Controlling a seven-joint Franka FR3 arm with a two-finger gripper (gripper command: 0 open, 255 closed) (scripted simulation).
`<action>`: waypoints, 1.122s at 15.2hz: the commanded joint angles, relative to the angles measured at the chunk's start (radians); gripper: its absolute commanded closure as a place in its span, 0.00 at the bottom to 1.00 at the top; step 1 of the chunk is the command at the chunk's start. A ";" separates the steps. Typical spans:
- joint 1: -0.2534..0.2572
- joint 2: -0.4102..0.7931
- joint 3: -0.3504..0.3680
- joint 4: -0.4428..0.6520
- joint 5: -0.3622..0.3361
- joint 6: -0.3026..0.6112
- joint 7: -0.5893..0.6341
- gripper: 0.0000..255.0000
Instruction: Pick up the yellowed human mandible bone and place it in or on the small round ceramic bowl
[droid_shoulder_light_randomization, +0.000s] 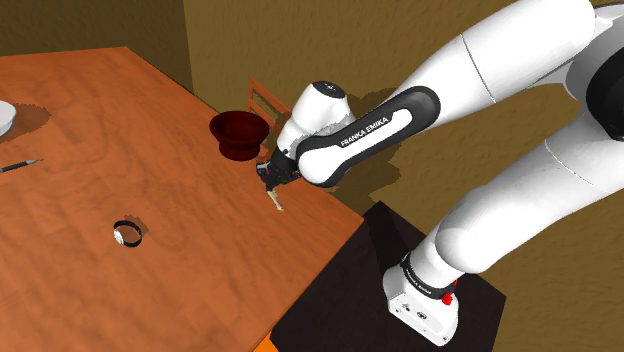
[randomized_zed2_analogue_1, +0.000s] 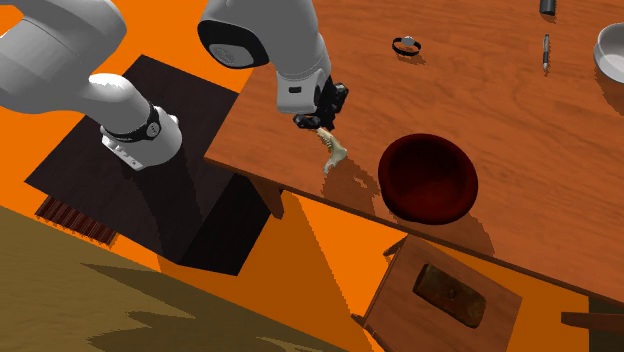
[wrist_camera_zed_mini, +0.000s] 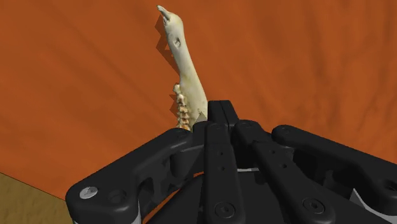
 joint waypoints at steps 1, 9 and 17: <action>0.000 0.000 0.000 0.000 0.000 0.000 0.000 1.00; -0.158 0.184 0.129 0.234 -0.542 -0.317 0.390 0.00; -0.158 0.221 0.120 0.232 -0.588 -0.289 0.422 0.00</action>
